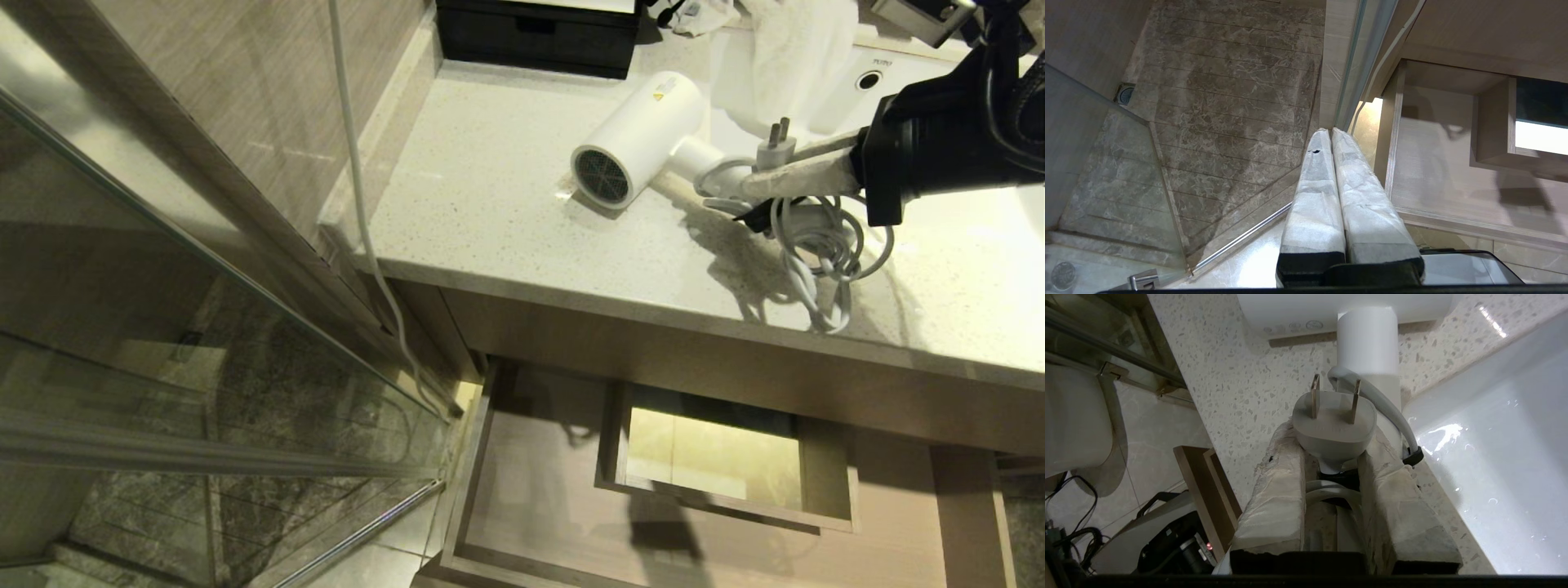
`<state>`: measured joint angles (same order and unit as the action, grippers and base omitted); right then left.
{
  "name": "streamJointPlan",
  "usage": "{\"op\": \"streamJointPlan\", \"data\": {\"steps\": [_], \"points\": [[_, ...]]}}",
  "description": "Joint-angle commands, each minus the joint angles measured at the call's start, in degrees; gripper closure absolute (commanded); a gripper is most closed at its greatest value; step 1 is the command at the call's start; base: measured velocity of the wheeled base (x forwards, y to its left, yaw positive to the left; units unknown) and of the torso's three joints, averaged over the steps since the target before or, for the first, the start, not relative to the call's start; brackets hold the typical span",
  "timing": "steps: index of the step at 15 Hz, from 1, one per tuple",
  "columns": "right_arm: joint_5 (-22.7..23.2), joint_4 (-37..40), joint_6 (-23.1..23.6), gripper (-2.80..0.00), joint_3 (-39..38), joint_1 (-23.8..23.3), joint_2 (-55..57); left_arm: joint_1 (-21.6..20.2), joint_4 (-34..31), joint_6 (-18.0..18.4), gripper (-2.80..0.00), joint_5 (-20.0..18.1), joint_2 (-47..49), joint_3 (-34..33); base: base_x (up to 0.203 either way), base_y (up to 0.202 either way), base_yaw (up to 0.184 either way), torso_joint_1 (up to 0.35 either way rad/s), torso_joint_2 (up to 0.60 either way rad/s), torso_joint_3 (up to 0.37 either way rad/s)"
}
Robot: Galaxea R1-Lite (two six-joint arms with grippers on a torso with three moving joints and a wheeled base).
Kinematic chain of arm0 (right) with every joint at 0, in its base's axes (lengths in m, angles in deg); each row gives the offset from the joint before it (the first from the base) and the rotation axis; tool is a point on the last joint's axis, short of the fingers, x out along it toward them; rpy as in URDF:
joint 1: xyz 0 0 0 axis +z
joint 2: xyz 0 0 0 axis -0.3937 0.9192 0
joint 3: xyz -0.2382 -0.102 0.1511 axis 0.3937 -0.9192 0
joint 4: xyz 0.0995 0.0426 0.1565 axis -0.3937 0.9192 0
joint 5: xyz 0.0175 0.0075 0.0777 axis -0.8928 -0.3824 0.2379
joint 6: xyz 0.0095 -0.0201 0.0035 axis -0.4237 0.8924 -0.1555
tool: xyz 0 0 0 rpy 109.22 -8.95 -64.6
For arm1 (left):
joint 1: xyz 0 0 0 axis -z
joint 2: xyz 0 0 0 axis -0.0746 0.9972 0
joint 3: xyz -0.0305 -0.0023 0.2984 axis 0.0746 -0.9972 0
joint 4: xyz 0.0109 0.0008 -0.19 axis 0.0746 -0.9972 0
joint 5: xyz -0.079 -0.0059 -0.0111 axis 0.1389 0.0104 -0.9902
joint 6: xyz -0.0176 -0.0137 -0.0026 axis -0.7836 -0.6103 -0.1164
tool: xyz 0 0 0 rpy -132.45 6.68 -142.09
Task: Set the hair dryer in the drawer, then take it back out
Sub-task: Place it on the countertop
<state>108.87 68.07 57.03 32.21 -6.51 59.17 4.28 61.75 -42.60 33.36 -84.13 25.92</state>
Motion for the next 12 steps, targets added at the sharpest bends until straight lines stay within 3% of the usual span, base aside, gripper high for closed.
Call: {"op": "streamJointPlan", "data": {"steps": [1,12], "points": [[0.13,1.80,0.05,0.00,0.31,0.02,1.09,0.00,-0.02,0.00,0.00,0.02,-0.02,0.00,0.000,0.000,0.000,0.000,0.00,0.000],[-0.13,4.22,0.04,0.00,0.84,-0.07,1.12,0.00,-0.02,0.00,0.00,0.10,-0.02,0.00,0.000,0.000,0.000,0.000,0.00,0.000]]}}
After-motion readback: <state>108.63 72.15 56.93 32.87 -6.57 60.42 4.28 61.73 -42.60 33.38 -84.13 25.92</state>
